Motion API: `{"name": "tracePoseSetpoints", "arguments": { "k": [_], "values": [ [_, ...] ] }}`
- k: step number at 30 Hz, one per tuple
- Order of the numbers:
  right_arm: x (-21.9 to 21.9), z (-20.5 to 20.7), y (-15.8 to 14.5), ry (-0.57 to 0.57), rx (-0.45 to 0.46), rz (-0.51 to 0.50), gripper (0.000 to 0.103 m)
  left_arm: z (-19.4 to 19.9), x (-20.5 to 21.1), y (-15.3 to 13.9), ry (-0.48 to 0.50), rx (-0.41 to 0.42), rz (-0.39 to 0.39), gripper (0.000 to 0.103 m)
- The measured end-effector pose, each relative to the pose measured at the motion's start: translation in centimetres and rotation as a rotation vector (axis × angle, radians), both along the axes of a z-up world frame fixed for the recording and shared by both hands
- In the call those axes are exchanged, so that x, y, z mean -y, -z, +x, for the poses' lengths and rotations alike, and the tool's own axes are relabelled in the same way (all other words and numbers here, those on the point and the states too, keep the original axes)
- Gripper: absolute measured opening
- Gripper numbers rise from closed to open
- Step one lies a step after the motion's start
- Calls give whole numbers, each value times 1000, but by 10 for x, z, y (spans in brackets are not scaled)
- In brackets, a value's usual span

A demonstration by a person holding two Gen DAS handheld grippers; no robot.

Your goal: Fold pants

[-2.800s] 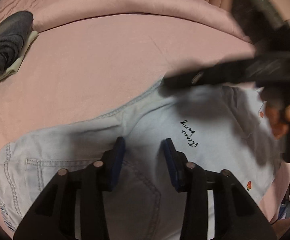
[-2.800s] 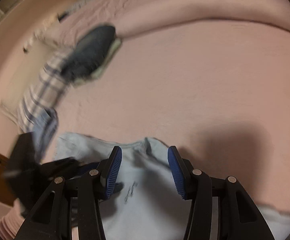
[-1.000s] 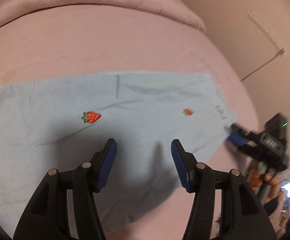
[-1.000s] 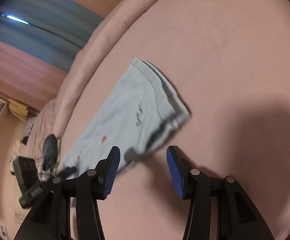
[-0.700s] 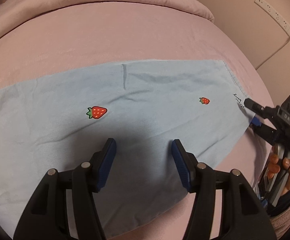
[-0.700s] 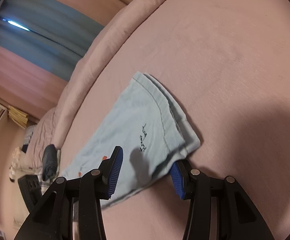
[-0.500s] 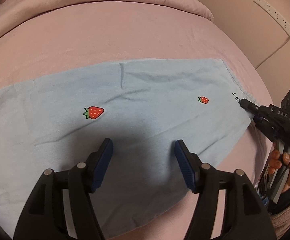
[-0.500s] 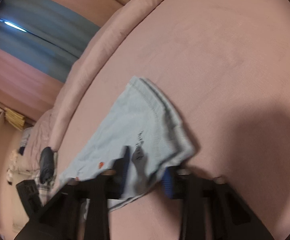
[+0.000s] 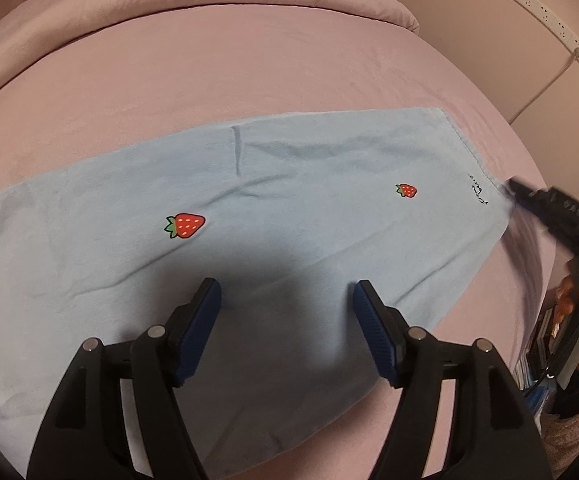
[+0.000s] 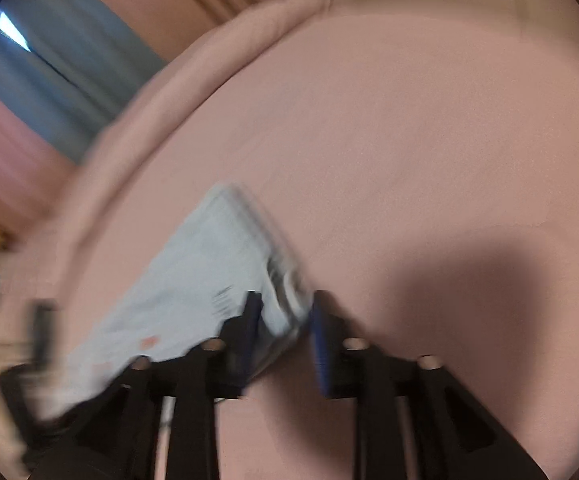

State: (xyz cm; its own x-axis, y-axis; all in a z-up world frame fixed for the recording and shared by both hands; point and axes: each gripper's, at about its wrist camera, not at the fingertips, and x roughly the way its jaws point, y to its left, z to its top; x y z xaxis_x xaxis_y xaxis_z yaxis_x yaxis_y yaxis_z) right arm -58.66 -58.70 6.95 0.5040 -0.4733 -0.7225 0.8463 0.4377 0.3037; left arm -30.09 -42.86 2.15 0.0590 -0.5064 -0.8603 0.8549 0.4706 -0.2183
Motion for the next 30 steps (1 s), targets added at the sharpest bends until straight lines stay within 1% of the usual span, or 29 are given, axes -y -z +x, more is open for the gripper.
{"name": "tracePoseSetpoints", "arguments": {
  "k": [1, 2, 3, 4, 5, 6, 7, 8, 9, 10, 11, 12, 13, 14, 15, 16, 18, 20, 21, 22, 23, 24, 25, 26, 27, 28, 29, 30],
  "values": [
    [-6, 3, -11, -25, -6, -54, 36, 1, 1, 0, -3, 9, 2, 69],
    [-11, 8, -18, -85, 22, -64, 36, 0, 1, 0, -2, 16, 4, 69],
    [-16, 16, -22, -160, 58, -52, 36, 0, 0, 1, -1, 23, 7, 69],
    [-24, 30, -22, -271, 97, -18, 36, 0, 1, 2, 0, 29, 11, 69],
    [-32, 47, -19, -377, 132, 25, 36, 0, 1, 2, 0, 32, 12, 69],
    [-40, 62, -15, -459, 150, 60, 36, 0, 0, 2, -2, 34, 13, 69],
    [-47, 76, -9, -517, 150, 89, 36, -2, 3, 2, -4, 36, 14, 70],
    [-56, 93, -1, -583, 124, 115, 36, -2, 2, 3, -5, 38, 17, 70],
    [-61, 103, 4, -615, 94, 118, 36, -2, 4, 3, -3, 40, 19, 70],
    [-66, 116, 14, -651, 28, 124, 36, -2, 4, 3, -2, 40, 20, 70],
    [-67, 121, 22, -646, -30, 127, 36, -1, 4, 3, 0, 38, 21, 70],
    [-64, 119, 28, -633, -61, 125, 28, -1, 1, 1, 2, 38, 20, 70],
    [-58, 114, 28, -613, -68, 106, 23, -1, -8, 1, 6, 38, 19, 70],
    [-54, 110, 26, -588, -87, 80, 22, -1, -13, 0, 8, 40, 18, 70],
    [-46, 101, 24, -525, -146, 20, 22, -1, -13, 1, 10, 41, 16, 70],
    [-42, 94, 22, -486, -179, -6, 22, 0, -12, 1, 12, 41, 15, 71],
    [-25, 71, 19, -385, -215, -26, 22, -1, -13, 2, 13, 45, 13, 72],
    [-14, 46, 11, -306, -188, -20, 22, -3, -12, 2, 18, 51, 13, 74],
    [-11, 34, 6, -276, -157, -15, 26, -4, -10, 2, 19, 53, 14, 75],
    [-9, 19, 1, -224, -141, -11, 31, -4, -10, 3, 23, 56, 15, 76],
    [-9, 12, 0, -200, -136, -6, 47, -5, -10, 3, 25, 58, 16, 78],
    [-12, 4, 0, -186, -113, 10, 53, -5, -9, 3, 26, 61, 16, 79],
    [-14, -3, 2, -196, -64, 52, 53, -6, -8, 3, 27, 63, 16, 80],
    [-15, -9, 8, -215, 4, 127, 53, -6, -8, 4, 29, 64, 16, 81],
    [-15, -10, 15, -222, 48, 182, 53, -6, -7, 4, 30, 66, 16, 82],
    [-15, -12, 27, -220, 105, 265, 53, -7, -7, 4, 32, 70, 17, 82],
    [-14, -11, 38, -215, 139, 312, 53, -7, -7, 4, 33, 72, 18, 82],
    [-14, -11, 43, -199, 160, 315, 53, -7, -7, 4, 33, 73, 18, 82]
  ]
}}
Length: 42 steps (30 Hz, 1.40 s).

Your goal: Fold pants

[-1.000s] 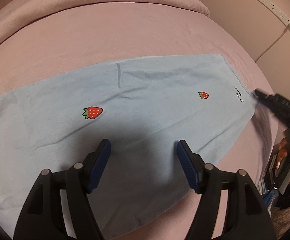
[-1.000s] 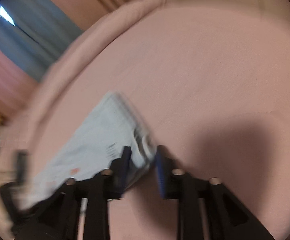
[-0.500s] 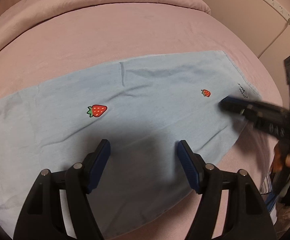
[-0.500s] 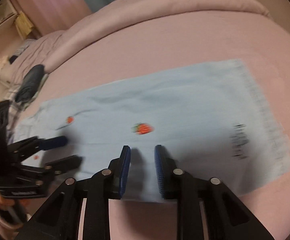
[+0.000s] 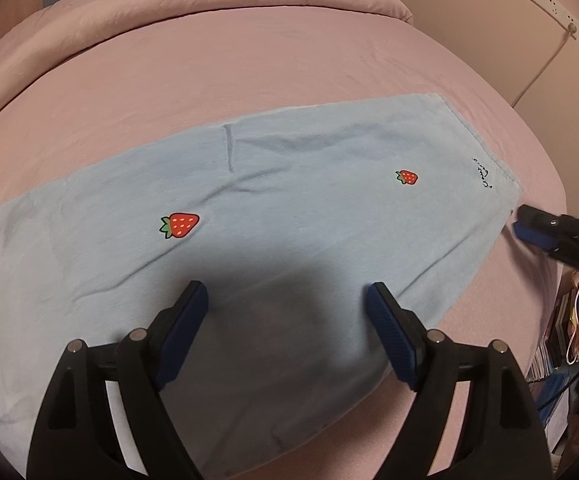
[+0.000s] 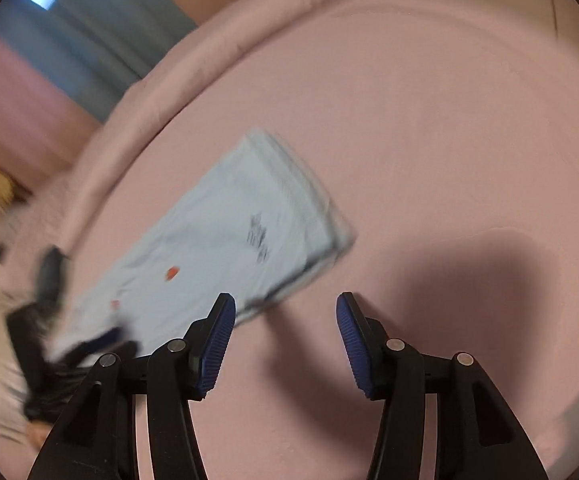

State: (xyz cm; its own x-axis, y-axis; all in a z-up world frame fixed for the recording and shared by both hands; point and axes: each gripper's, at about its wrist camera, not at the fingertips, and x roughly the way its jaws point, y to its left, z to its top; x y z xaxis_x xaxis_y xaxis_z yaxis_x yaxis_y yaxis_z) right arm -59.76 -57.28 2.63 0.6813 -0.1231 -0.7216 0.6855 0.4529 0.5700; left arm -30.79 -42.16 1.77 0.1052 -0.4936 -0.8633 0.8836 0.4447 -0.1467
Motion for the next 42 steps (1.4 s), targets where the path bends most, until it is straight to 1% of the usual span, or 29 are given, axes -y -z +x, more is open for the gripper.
{"name": "tracePoseSetpoints", "arguments": {
  "k": [2, 5, 9, 10, 12, 13, 14, 15, 17, 21, 23, 24, 25, 26, 28, 30, 31, 33, 34, 36, 37, 40, 42],
  "values": [
    [3, 2, 2, 39, 58, -2, 54, 0, -1, 0, 1, 0, -1, 82],
    [12, 10, 9, 79, 112, 16, 55, 1, -1, 0, 0, -6, -2, 82],
    [1, 45, 3, 62, 99, -46, 54, 3, -1, 0, 3, -11, -4, 82],
    [3, 50, 1, 63, 101, -55, 52, 3, -1, -1, 3, -13, -5, 82],
    [5, 57, -1, 81, 92, -57, 28, 6, -3, -1, 2, -22, -9, 82],
    [5, 57, -3, 94, 98, -57, 23, 6, -3, -1, -1, -27, -12, 82],
    [5, 53, -4, 98, 103, -61, 15, 6, -3, -1, -3, -33, -15, 82],
    [3, 54, -7, 102, 105, -70, 13, 8, -4, -1, -5, -38, -19, 82],
    [-1, 55, -12, 99, 115, -87, 13, 9, -5, -1, -11, -49, -25, 82],
    [-11, 70, -37, 53, 111, -179, 10, 13, -9, -1, -28, -84, -50, 82],
    [-18, 77, -48, 21, 105, -229, 10, 20, -15, -3, -55, -140, -85, 82],
    [-24, 81, -54, -2, 102, -258, 10, 24, -19, -3, -73, -175, -105, 82],
    [-32, 88, -61, -31, 95, -295, 10, 32, -26, -4, -108, -229, -133, 82],
    [-39, 93, -66, -59, 87, -328, 10, 36, -30, -4, -131, -259, -149, 82],
    [-59, 108, -76, -130, 73, -402, 10, 48, -44, -6, -194, -334, -203, 82],
    [-82, 122, -82, -206, 67, -469, 10, 57, -56, -9, -234, -398, -263, 82],
    [-91, 127, -83, -233, 68, -489, 10, 62, -63, -11, -247, -439, -303, 82],
    [-111, 139, -81, -298, 59, -530, 10, 65, -70, -13, -254, -503, -355, 83],
    [-120, 143, -79, -331, 52, -552, 10, 67, -74, -15, -253, -555, -400, 83],
    [-140, 153, -72, -396, 25, -588, 10, 69, -76, -15, -253, -618, -450, 86],
    [-148, 156, -69, -422, 16, -600, 10, 70, -77, -14, -250, -665, -477, 87],
    [-173, 169, -57, -503, -15, -632, 10, 69, -75, -7, -242, -754, -513, 91],
    [-186, 175, -50, -544, -28, -650, 10, 69, -72, 1, -253, -796, -506, 91]
  ]
}}
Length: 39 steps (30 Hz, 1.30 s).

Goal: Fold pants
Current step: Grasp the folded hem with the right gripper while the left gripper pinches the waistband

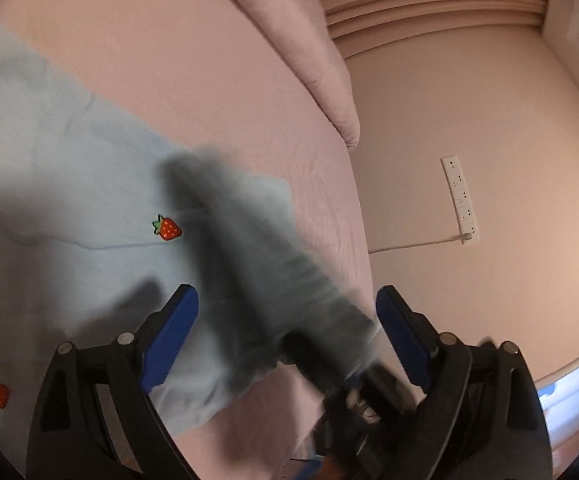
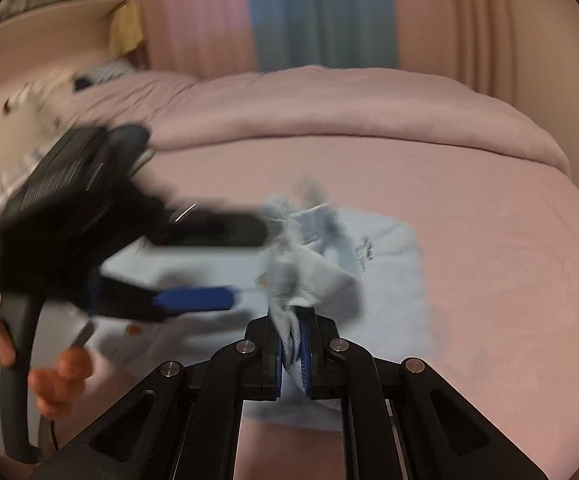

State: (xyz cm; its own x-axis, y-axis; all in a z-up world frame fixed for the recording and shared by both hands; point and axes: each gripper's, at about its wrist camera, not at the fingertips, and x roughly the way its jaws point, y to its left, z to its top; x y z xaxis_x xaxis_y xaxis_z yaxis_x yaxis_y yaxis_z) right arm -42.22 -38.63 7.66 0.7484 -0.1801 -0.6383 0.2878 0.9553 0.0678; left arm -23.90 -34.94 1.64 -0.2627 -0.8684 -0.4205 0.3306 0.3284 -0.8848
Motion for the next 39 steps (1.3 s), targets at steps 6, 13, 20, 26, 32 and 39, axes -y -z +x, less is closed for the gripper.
{"name": "tracePoseSetpoints", "arguments": {
  "k": [6, 13, 20, 26, 32, 39],
  "values": [
    [-38, 10, 11, -80, -51, -139, 10, 9, -6, 13, -46, -89, 2, 64],
    [-56, 14, 1, -118, -17, -189, 10, 25, -30, -18, -90, 126, 40, 10],
    [-84, 33, 4, -222, 0, -186, 10, 36, -61, -31, -146, 296, 114, 8],
    [-107, 55, 16, -292, -30, -188, 10, 52, -83, -19, -195, 319, 180, 7],
    [-113, 85, 31, -343, -115, -113, 21, 65, -94, 1, -243, 350, 338, 35],
    [-61, 51, 4, -384, -57, 171, 37, 69, -121, -23, -336, 432, 352, 53]
  ]
}}
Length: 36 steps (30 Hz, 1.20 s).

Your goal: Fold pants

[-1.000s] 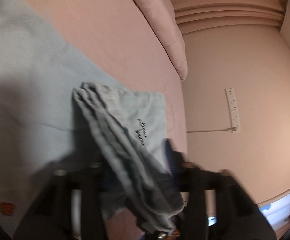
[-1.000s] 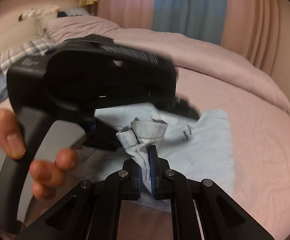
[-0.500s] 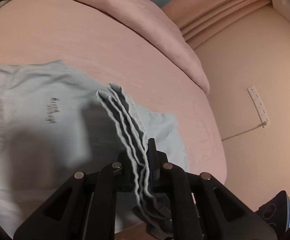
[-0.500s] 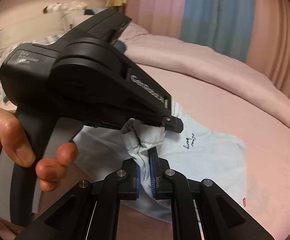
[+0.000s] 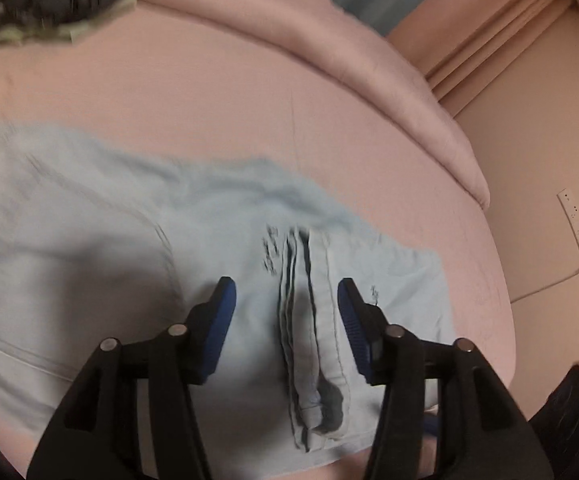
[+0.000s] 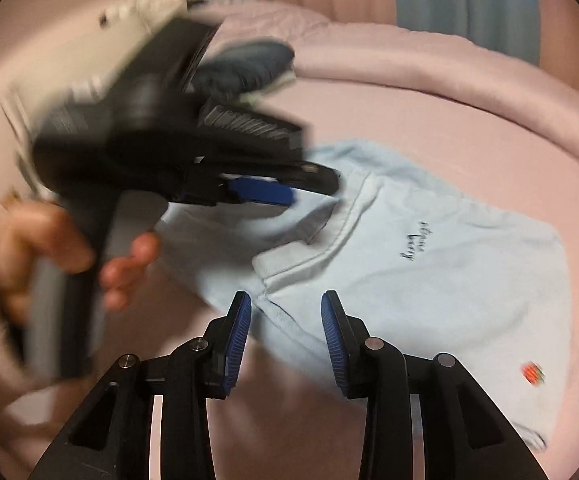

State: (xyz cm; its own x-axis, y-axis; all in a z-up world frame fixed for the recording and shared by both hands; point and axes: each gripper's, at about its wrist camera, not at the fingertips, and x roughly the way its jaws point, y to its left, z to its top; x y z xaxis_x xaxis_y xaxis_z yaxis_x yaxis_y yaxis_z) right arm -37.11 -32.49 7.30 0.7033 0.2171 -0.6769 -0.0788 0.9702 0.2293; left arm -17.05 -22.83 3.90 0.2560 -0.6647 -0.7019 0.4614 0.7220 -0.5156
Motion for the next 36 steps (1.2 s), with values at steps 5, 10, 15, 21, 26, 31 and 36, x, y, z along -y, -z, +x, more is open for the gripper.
{"name": "tracePoseSetpoints", "arguments": {
  "k": [5, 10, 15, 21, 26, 31, 36],
  "values": [
    [70, -30, -20, 235, 41, 44, 37, -11, 19, -25, 103, -11, -118, 53],
    [105, -26, -3, 368, -10, 60, 37, -35, 90, -3, 262, -111, -84, 51],
    [94, -14, 18, 375, -72, 56, 37, -43, 92, 31, 201, 10, 160, 10],
    [91, -11, 12, 337, -60, 21, 37, -44, 38, 26, 136, 127, 254, 5],
    [52, 28, 12, 132, -73, 7, 37, -50, 22, 16, 118, 124, 267, 7],
    [10, 105, 25, -37, -189, -61, 34, -62, 19, 13, 149, 133, 275, 65],
    [6, 152, 41, -27, -271, -66, 32, -57, 5, 28, 157, 102, 260, 58]
  ]
}}
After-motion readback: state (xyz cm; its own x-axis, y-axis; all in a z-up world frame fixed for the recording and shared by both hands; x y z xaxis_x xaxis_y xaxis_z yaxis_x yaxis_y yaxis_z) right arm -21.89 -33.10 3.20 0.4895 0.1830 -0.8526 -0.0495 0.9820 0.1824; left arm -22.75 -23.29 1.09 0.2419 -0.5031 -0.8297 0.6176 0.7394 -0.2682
